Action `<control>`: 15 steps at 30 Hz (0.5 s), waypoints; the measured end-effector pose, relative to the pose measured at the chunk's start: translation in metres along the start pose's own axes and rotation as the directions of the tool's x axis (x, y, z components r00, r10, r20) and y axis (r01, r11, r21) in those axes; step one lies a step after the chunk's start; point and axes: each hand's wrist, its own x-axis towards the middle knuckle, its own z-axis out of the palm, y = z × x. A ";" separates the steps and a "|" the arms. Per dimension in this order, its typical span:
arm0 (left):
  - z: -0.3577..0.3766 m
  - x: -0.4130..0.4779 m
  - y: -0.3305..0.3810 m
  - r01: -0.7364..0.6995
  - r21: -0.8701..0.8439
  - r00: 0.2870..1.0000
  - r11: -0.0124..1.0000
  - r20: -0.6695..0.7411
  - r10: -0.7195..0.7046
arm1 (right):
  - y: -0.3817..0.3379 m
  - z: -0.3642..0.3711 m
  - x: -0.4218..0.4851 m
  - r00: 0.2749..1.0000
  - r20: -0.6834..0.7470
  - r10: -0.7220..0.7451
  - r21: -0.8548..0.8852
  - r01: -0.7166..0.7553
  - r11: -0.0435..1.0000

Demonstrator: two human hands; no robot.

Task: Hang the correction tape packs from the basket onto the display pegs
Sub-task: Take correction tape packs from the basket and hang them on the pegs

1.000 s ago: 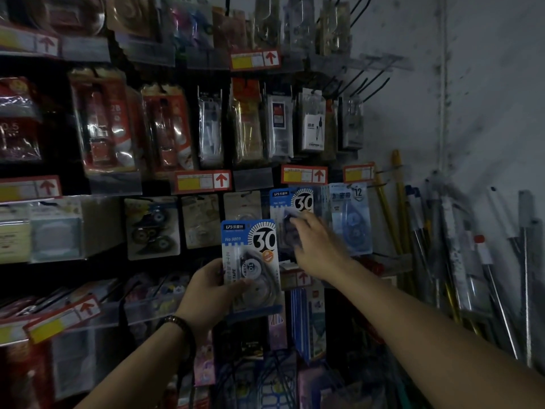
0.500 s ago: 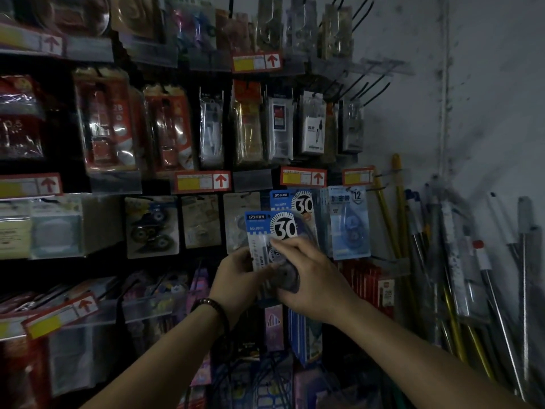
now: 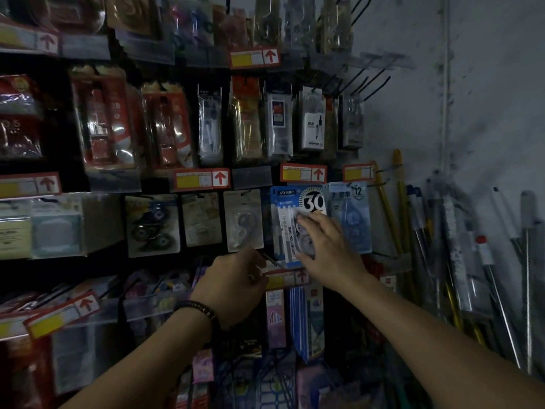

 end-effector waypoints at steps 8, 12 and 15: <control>0.000 -0.002 -0.003 0.010 0.091 0.999 0.996 0.042 -0.014 | -0.005 -0.003 0.001 0.999 -0.047 -0.001 -0.011 0.000 1.000; 0.003 -0.002 -0.004 -0.002 0.093 0.999 0.996 0.045 -0.002 | -0.004 -0.008 0.012 1.000 0.019 0.002 -0.045 -0.001 0.999; 0.004 -0.003 -0.006 -0.012 0.098 0.999 0.995 0.046 0.007 | -0.003 -0.007 0.017 0.995 0.097 0.013 -0.068 -0.007 0.998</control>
